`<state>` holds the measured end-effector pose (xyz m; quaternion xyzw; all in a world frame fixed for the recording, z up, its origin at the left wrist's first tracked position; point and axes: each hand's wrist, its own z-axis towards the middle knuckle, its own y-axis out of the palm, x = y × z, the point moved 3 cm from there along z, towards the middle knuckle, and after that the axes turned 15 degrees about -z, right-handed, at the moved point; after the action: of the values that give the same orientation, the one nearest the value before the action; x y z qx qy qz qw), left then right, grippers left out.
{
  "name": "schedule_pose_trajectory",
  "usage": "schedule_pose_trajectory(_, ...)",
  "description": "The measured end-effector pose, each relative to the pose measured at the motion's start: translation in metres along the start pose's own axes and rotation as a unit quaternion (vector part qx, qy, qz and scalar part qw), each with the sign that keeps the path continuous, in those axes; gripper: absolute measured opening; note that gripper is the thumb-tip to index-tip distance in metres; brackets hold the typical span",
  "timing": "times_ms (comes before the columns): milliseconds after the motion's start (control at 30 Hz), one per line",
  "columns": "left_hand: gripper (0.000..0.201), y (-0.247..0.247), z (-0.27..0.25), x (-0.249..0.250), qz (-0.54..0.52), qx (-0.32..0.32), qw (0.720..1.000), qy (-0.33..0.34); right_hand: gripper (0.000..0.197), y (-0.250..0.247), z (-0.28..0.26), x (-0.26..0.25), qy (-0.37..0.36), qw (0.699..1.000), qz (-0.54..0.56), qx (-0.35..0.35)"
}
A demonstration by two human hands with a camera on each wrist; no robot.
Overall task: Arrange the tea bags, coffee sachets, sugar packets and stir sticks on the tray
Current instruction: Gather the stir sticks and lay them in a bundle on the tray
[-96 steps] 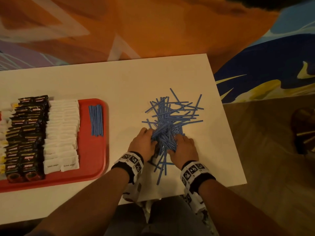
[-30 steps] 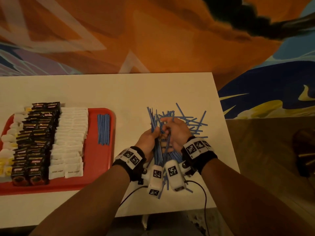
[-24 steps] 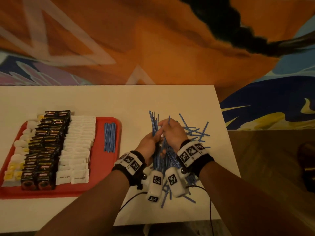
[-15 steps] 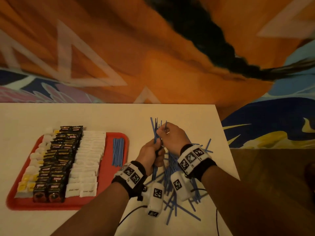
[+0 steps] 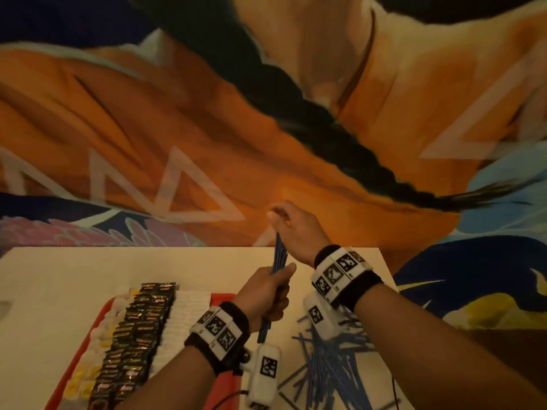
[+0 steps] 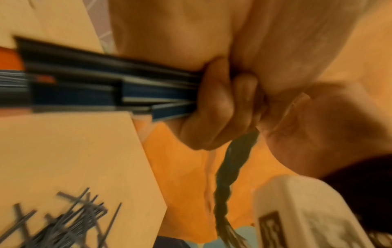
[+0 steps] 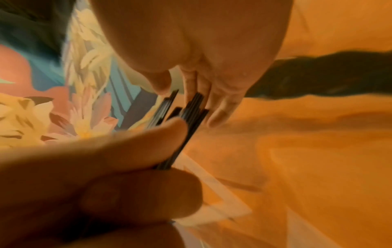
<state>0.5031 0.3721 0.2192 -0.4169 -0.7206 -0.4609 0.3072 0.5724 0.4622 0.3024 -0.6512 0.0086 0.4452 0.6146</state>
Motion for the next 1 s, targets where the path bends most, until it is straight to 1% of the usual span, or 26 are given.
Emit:
schedule_pose_trajectory(67,0.050,0.001,-0.009,0.019,0.023,-0.013,0.999,0.018,0.033,-0.004,0.005,-0.022,-0.031,0.998,-0.043,-0.044)
schedule_pose_trajectory(100,0.051,0.001,-0.013,0.028,0.029,-0.018,0.999,0.026,0.035,-0.007,0.007,-0.031,-0.037,0.996,-0.061,-0.053)
schedule_pose_trajectory(167,0.047,-0.001,-0.021,0.045,0.026,-0.026,0.998,0.042,0.034,-0.016,0.012,-0.048,-0.048,0.994,-0.085,-0.051)
schedule_pose_trajectory(233,0.036,-0.002,-0.027,0.060,0.015,-0.024,0.998,0.052,0.031,-0.024,0.017,-0.063,-0.061,0.992,-0.096,-0.047)
schedule_pose_trajectory(300,0.033,-0.002,-0.031,0.074,0.005,-0.028,0.998,0.063,0.027,-0.032,0.019,-0.079,-0.077,0.993,-0.084,-0.040)
schedule_pose_trajectory(367,0.038,-0.001,-0.033,0.089,0.000,-0.028,0.996,0.082,0.025,-0.043,0.022,-0.093,-0.097,0.994,-0.051,-0.002)
schedule_pose_trajectory(400,0.041,0.000,-0.034,0.098,-0.002,-0.026,0.995,0.098,0.025,-0.049,0.024,-0.097,-0.099,0.994,-0.017,0.033)
schedule_pose_trajectory(467,0.043,0.002,-0.037,0.120,-0.013,-0.016,0.991,0.133,0.024,-0.059,0.028,-0.100,-0.052,0.987,0.097,0.119)
schedule_pose_trajectory(500,0.045,0.001,-0.038,0.132,-0.021,-0.007,0.988,0.154,0.018,-0.061,0.028,-0.098,-0.016,0.977,0.150,0.152)
schedule_pose_trajectory(533,0.048,0.000,-0.039,0.146,-0.030,0.001,0.983,0.179,0.016,-0.060,0.025,-0.096,0.022,0.967,0.193,0.166)
schedule_pose_trajectory(567,0.052,-0.001,-0.040,0.160,-0.037,0.008,0.978,0.205,0.021,-0.056,0.021,-0.094,0.060,0.962,0.222,0.148)
schedule_pose_trajectory(600,0.052,-0.002,-0.042,0.173,-0.039,0.011,0.973,0.229,0.029,-0.048,0.014,-0.093,0.100,0.959,0.245,0.102)
schedule_pose_trajectory(633,0.050,-0.002,-0.045,0.186,-0.042,0.008,0.967,0.251,0.041,-0.038,0.006,-0.092,0.138,0.952,0.272,0.036)
schedule_pose_trajectory(667,0.047,-0.002,-0.047,0.197,-0.051,0.003,0.961,0.270,0.050,-0.029,-0.004,-0.095,0.171,0.933,0.315,-0.032)
schedule_pose_trajectory(700,0.044,-0.001,-0.050,0.207,-0.062,-0.002,0.956,0.286,0.057,-0.021,-0.013,-0.099,0.196,0.905,0.368,-0.089)
schedule_pose_trajectory(733,0.041,0.000,-0.051,0.215,-0.072,-0.006,0.952,0.297,0.063,-0.015,-0.018,-0.104,0.215,0.873,0.419,-0.129)
schedule_pose_trajectory(767,0.039,0.002,-0.054,0.221,-0.078,-0.010,0.949,0.305,0.067,-0.011,-0.018,-0.108,0.227,0.844,0.461,-0.152)
schedule_pose_trajectory(833,0.037,0.006,-0.056,0.228,-0.089,-0.018,0.945,0.314,0.075,-0.008,-0.015,-0.114,0.240,0.803,0.516,-0.174)
schedule_pose_trajectory(900,0.039,0.009,-0.057,0.228,-0.093,-0.025,0.944,0.315,0.080,-0.009,-0.010,-0.122,0.230,0.775,0.562,-0.176)
schedule_pose_trajectory(933,0.041,0.010,-0.056,0.227,-0.086,-0.026,0.945,0.314,0.079,-0.012,-0.008,-0.126,0.221,0.766,0.581,-0.165)
schedule_pose_trajectory(1000,0.046,0.009,-0.056,0.221,-0.046,-0.020,0.949,0.312,0.067,-0.018,-0.004,-0.132,0.203,0.769,0.593,-0.127)
